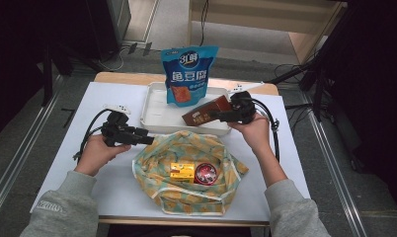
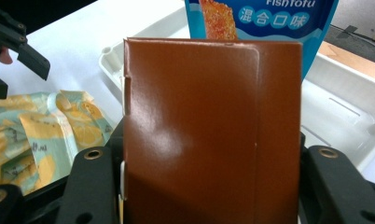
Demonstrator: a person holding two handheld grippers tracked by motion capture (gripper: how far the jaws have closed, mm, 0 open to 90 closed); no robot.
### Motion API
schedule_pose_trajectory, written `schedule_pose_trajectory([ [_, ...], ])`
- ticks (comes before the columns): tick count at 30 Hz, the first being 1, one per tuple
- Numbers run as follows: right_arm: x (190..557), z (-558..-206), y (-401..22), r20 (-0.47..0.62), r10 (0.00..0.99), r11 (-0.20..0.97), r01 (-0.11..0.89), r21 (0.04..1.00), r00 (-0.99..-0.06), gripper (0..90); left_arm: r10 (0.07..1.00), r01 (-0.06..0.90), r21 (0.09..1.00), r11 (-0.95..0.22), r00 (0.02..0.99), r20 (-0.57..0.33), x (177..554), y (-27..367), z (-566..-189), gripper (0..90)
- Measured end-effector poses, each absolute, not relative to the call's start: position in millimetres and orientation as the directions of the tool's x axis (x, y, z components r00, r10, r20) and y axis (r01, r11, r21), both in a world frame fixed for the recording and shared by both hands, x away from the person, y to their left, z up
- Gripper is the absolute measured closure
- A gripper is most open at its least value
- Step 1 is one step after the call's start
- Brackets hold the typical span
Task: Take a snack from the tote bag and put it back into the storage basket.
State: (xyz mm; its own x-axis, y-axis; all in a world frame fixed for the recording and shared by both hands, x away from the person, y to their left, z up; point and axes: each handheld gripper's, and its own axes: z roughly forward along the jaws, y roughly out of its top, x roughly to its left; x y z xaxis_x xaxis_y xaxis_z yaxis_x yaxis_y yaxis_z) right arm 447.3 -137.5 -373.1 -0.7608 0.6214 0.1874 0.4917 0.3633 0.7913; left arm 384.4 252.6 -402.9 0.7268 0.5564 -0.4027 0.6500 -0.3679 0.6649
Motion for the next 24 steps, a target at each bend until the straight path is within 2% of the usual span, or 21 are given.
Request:
schedule_pose_trajectory([
  [24, 448, -394, -114, 0.163, 0.571, 0.425, 0.460, 0.780, -0.805, 43.8, 0.556, 0.650, 0.664, -0.370, 0.728, -0.402, 384, 253, -403, 44.5],
])
